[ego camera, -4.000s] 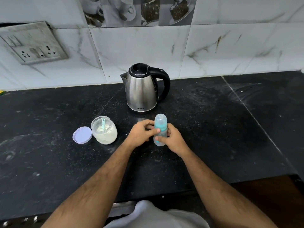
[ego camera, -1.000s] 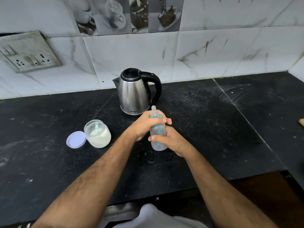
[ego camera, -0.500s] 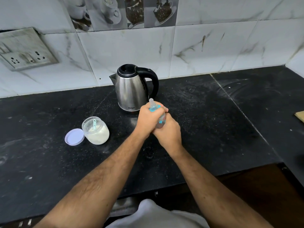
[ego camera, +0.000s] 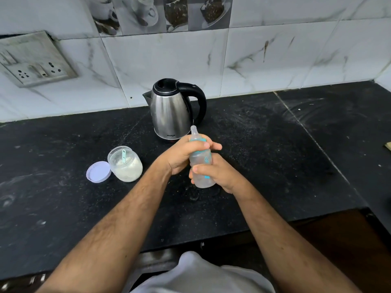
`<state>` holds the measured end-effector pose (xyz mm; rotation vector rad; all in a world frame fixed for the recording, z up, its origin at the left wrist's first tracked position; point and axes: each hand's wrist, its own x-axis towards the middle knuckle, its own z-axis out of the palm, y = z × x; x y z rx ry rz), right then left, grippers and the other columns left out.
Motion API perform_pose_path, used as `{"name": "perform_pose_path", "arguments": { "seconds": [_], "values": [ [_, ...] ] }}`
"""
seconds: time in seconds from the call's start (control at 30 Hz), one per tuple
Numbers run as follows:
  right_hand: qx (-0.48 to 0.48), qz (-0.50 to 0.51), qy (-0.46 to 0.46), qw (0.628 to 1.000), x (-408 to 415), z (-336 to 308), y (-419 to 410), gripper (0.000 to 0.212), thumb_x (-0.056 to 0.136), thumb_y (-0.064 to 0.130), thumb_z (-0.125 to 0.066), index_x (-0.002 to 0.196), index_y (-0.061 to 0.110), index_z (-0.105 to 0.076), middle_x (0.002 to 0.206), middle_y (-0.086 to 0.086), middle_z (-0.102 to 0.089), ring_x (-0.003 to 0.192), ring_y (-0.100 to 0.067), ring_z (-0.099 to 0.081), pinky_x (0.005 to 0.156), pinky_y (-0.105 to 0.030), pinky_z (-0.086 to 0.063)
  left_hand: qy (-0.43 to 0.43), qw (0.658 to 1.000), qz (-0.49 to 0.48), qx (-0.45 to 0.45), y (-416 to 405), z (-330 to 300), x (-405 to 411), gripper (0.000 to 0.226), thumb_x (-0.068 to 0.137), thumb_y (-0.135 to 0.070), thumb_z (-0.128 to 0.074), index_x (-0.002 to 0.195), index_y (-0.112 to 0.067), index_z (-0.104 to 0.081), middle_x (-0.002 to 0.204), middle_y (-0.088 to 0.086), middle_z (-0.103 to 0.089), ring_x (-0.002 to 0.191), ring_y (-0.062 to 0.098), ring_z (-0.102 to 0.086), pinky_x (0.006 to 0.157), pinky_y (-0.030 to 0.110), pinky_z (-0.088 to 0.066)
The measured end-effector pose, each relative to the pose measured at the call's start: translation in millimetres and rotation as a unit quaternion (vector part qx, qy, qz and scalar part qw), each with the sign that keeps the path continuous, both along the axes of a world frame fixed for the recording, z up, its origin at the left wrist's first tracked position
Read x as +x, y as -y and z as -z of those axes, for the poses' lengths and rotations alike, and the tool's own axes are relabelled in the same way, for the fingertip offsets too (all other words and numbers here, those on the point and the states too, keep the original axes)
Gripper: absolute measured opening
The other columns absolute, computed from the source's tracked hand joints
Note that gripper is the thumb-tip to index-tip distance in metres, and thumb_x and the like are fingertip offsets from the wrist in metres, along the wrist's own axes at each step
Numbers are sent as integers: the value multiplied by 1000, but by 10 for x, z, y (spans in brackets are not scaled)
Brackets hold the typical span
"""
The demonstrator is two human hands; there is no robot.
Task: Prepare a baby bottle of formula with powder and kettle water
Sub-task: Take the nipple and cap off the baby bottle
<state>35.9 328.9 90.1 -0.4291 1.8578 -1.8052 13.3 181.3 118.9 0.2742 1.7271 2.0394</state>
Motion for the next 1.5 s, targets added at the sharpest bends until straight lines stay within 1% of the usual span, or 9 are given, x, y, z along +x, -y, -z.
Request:
{"name": "perform_pose_path", "arguments": {
  "seconds": [0.27,0.4,0.6,0.7,0.8,0.97,1.17,1.3,1.5],
  "values": [
    [305,253,-152,906,-24,24,182,39,71,38,-71,104,20,-61,85,6,-69,77,-12,-65,69,-34,-55,5,956,-282,-79,-383,6,54,26,79,-22,-73,94,-1,-72,84,11,-71,74,13,-67,75,34,-56],
    [182,216,-111,953,-66,19,102,29,73,28,-71,100,19,-65,87,5,-72,80,-10,-68,75,-36,-57,3,982,-178,-64,-222,-30,-11,36,86,-35,-70,112,-10,-68,110,9,-73,99,15,-68,91,33,-56],
    [-19,-34,14,999,-21,-47,-81,17,80,24,-67,91,11,-65,80,-11,-69,71,-22,-67,70,-33,-55,-32,997,53,36,67,6,-66,86,74,-55,-78,141,-12,-47,143,11,-56,136,29,-49,113,43,-41],
    [-36,-46,19,998,12,-47,-68,17,79,26,-67,87,11,-66,79,-12,-69,71,-25,-67,70,-35,-56,-19,997,64,43,8,1,-34,50,70,-38,-82,113,-16,-69,130,13,-65,129,30,-56,105,41,-48],
    [81,36,-65,994,-25,-37,-47,8,76,26,-65,81,20,-66,76,0,-70,72,-14,-67,70,-33,-53,-7,999,-42,10,-89,33,-2,1,76,-20,-71,76,-19,-70,113,17,-72,113,32,-66,96,45,-54],
    [390,224,-202,870,56,-19,132,40,75,44,-67,106,20,-58,81,9,-62,71,-14,-57,64,-31,-44,33,962,-272,-13,-347,113,93,25,81,-26,-78,89,-3,-74,95,20,-72,87,26,-68,94,49,-55],
    [257,221,-109,934,-7,69,44,25,71,36,-71,90,23,-61,79,7,-68,75,-11,-66,68,-33,-54,60,983,-167,45,-132,139,81,41,86,-47,-59,118,-21,-64,130,-2,-64,124,24,-59,111,46,-41],
    [161,171,-67,970,-33,89,0,29,71,33,-72,95,20,-64,84,6,-69,77,-9,-67,70,-29,-52,17,993,-105,42,49,191,125,35,102,-26,-47,132,-12,-59,135,8,-62,118,29,-59,90,33,-51],
    [159,162,-81,971,71,82,102,21,77,27,-74,96,22,-65,85,7,-69,76,-5,-66,66,-21,-47,-15,990,-139,5,72,122,159,44,79,-21,-70,122,-18,-62,92,-7,-73,90,12,-69,79,24,-54]
  ]
}}
